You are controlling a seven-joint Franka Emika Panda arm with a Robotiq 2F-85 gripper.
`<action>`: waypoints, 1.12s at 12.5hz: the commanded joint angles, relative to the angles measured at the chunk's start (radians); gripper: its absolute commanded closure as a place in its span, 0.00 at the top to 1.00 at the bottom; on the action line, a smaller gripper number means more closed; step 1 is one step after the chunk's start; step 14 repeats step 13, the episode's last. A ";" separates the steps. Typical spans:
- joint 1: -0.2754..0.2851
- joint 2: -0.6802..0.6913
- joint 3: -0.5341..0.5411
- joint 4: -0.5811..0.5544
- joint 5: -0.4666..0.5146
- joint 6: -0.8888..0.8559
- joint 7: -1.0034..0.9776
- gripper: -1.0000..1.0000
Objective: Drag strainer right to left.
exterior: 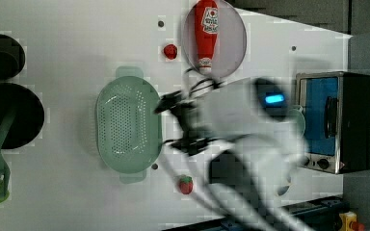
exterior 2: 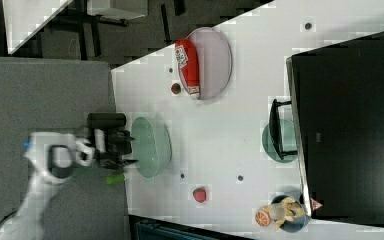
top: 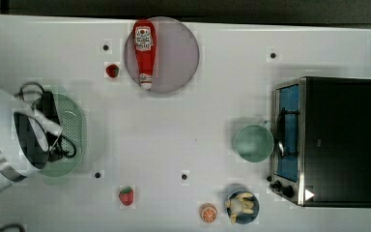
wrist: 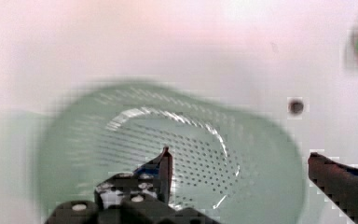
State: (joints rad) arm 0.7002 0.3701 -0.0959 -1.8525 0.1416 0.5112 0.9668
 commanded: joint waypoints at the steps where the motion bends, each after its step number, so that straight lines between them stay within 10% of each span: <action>1: -0.081 -0.279 -0.144 0.041 0.011 -0.165 -0.309 1.00; 7: -0.132 -0.530 -0.426 0.042 -0.246 -0.402 -0.808 1.00; 14: -0.144 -0.604 -0.545 0.037 -0.256 -0.437 -0.842 1.00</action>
